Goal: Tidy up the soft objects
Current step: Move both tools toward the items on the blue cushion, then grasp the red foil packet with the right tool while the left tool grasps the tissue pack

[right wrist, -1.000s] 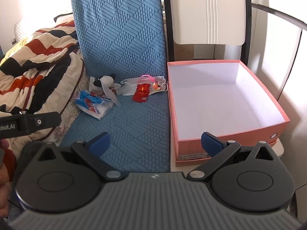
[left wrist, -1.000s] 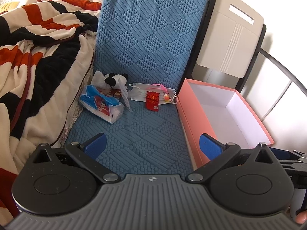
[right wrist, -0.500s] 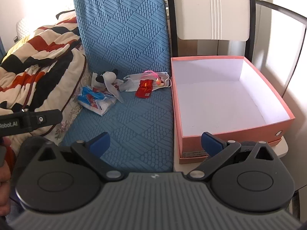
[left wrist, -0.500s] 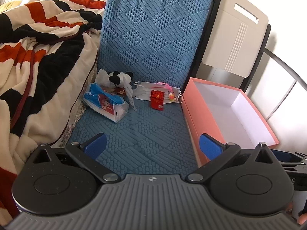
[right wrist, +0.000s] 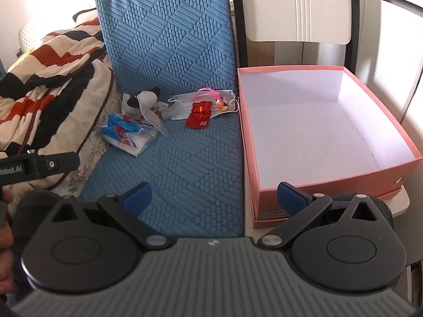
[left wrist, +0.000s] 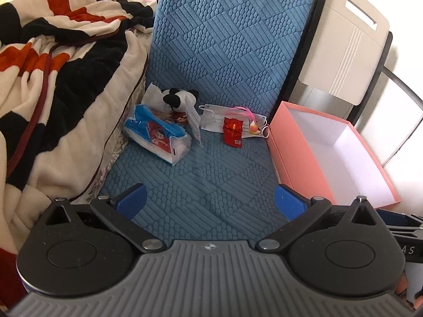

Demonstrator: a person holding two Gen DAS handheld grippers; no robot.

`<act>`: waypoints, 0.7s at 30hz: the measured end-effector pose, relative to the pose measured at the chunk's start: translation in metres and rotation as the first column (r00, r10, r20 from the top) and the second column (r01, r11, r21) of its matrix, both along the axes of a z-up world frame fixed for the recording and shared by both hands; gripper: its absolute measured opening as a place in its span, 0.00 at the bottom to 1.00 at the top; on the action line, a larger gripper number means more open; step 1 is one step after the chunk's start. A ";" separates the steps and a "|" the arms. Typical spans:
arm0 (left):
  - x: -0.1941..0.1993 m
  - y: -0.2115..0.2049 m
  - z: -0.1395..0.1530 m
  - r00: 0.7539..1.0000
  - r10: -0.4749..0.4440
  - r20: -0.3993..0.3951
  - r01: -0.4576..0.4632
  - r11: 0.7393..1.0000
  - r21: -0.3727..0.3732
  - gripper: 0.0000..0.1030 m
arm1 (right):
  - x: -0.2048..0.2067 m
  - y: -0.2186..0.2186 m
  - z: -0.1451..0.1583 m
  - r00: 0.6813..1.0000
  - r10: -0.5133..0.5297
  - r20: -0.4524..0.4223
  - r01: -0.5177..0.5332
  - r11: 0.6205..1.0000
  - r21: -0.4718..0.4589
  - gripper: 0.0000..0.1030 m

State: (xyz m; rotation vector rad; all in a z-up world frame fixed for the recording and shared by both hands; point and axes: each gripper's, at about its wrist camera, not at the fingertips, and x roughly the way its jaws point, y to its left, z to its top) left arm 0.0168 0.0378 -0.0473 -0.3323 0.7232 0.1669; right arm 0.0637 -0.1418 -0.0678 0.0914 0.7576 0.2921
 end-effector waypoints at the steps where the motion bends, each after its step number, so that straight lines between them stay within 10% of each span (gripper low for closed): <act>1: 0.002 0.001 -0.002 1.000 0.001 -0.001 -0.001 1.000 -0.005 1.00 | 0.001 0.000 -0.001 1.000 -0.004 -0.003 0.004 1.000 0.001 1.00; 21: 0.074 0.039 -0.058 0.998 0.061 -0.006 -0.061 0.998 -0.032 1.00 | 0.062 0.031 -0.026 0.994 0.088 0.060 -0.087 0.996 -0.012 1.00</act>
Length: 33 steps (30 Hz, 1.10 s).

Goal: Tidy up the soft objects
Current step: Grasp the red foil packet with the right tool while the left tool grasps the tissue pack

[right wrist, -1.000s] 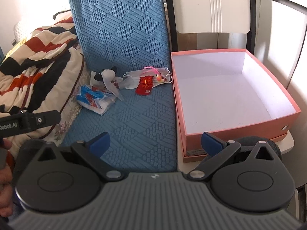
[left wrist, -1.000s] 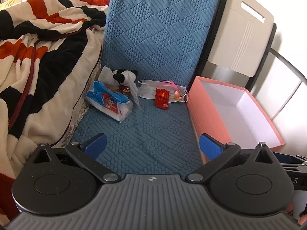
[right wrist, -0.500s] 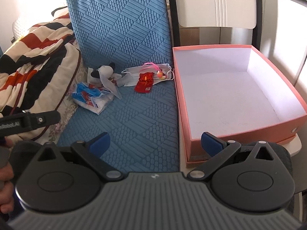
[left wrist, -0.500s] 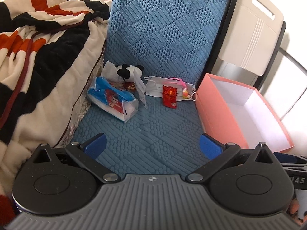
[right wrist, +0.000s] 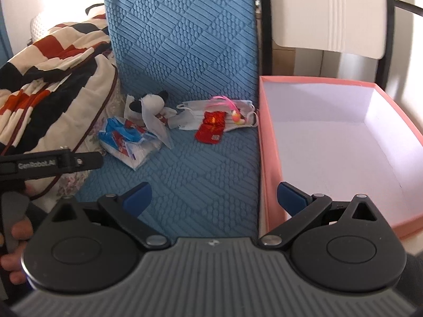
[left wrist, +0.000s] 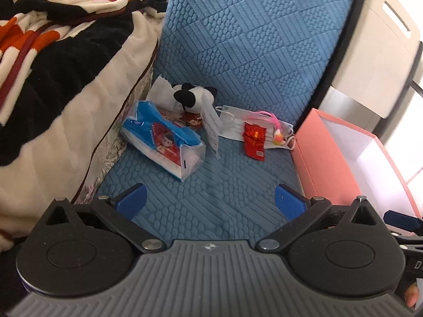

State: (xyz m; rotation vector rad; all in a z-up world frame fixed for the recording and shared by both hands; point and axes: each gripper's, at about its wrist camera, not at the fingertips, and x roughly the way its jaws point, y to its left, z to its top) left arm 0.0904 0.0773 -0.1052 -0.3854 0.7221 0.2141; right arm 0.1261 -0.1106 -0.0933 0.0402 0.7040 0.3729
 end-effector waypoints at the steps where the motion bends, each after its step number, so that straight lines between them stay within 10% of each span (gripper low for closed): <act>1: 0.003 0.001 -0.002 1.000 0.004 0.004 -0.004 1.000 -0.004 1.00 | 0.003 0.001 0.000 1.000 0.001 0.019 -0.001 1.000 0.010 1.00; 18: 0.060 0.018 -0.036 0.989 0.145 0.041 -0.143 0.989 -0.032 1.00 | 0.046 0.017 -0.011 0.996 -0.012 0.089 0.011 1.000 0.010 1.00; 33: 0.096 0.056 -0.082 0.966 0.225 -0.124 -0.244 0.955 -0.170 1.00 | 0.093 0.039 -0.026 0.998 0.034 0.060 -0.036 0.999 0.034 0.89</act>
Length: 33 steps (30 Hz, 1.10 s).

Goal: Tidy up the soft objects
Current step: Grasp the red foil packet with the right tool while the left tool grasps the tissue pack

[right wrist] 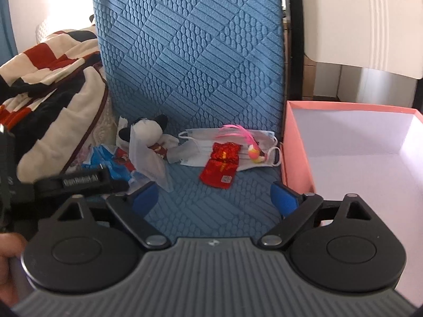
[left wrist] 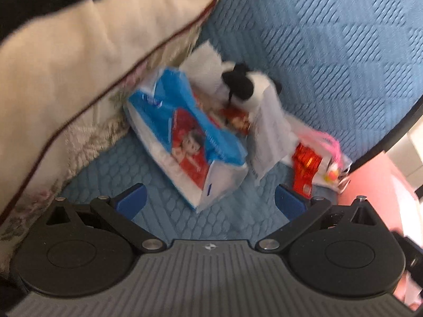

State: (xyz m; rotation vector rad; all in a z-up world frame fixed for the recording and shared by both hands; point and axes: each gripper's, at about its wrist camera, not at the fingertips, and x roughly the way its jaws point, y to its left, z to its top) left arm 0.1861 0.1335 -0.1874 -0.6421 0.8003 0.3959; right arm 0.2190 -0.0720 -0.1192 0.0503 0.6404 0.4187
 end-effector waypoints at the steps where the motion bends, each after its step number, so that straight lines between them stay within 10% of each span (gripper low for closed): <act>1: 0.001 0.002 -0.003 1.000 0.003 -0.014 -0.003 1.000 -0.008 1.00 | 0.003 0.001 -0.001 1.000 0.002 0.002 -0.002 1.000 0.005 0.88; 10: -0.002 0.023 -0.019 0.995 0.100 0.019 -0.096 0.981 -0.166 1.00 | 0.039 0.018 -0.016 0.999 -0.007 -0.038 0.006 1.000 -0.006 0.71; 33: 0.007 0.036 -0.027 0.963 0.259 0.078 -0.244 0.957 -0.155 0.90 | 0.127 0.039 -0.061 0.988 -0.005 -0.155 0.011 0.999 0.035 0.69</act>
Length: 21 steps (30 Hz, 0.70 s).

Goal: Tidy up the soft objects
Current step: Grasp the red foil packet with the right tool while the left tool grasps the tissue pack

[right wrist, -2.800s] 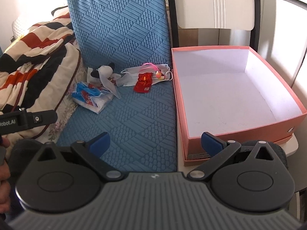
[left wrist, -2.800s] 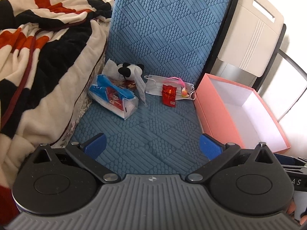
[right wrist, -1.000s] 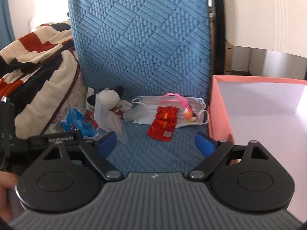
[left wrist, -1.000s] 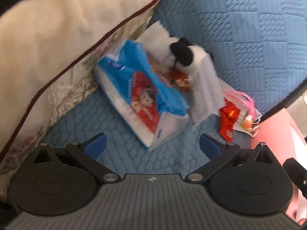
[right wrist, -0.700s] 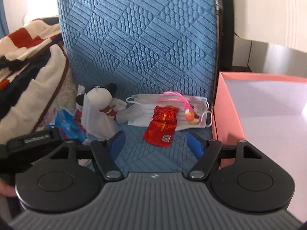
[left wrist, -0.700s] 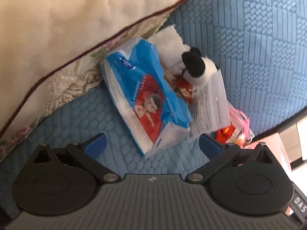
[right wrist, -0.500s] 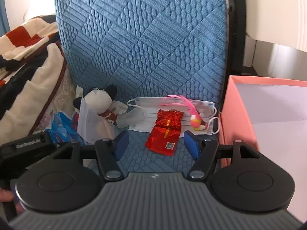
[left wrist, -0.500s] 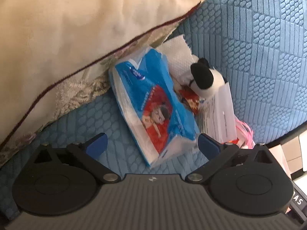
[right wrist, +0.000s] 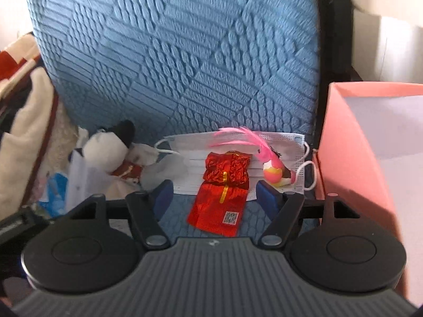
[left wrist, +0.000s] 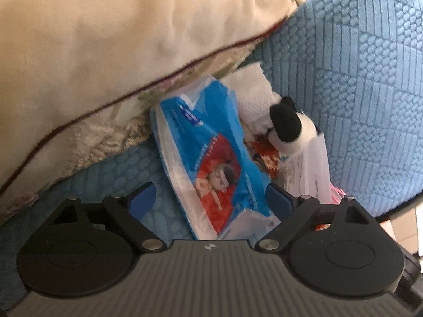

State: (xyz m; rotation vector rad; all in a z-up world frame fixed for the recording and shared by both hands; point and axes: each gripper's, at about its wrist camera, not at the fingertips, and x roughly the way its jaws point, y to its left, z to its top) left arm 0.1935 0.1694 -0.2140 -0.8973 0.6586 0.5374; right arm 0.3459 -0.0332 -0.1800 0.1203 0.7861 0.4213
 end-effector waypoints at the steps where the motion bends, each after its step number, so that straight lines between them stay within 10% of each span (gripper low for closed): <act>1: 0.000 0.002 -0.001 1.000 0.001 0.007 -0.001 1.000 -0.012 0.90 | 0.004 0.003 -0.003 1.000 0.009 -0.005 -0.009 1.000 -0.006 0.69; 21: 0.017 -0.011 -0.001 0.997 -0.053 -0.054 0.059 0.991 0.121 0.58 | 0.045 0.035 -0.035 0.999 -0.034 -0.031 0.030 0.991 -0.129 0.65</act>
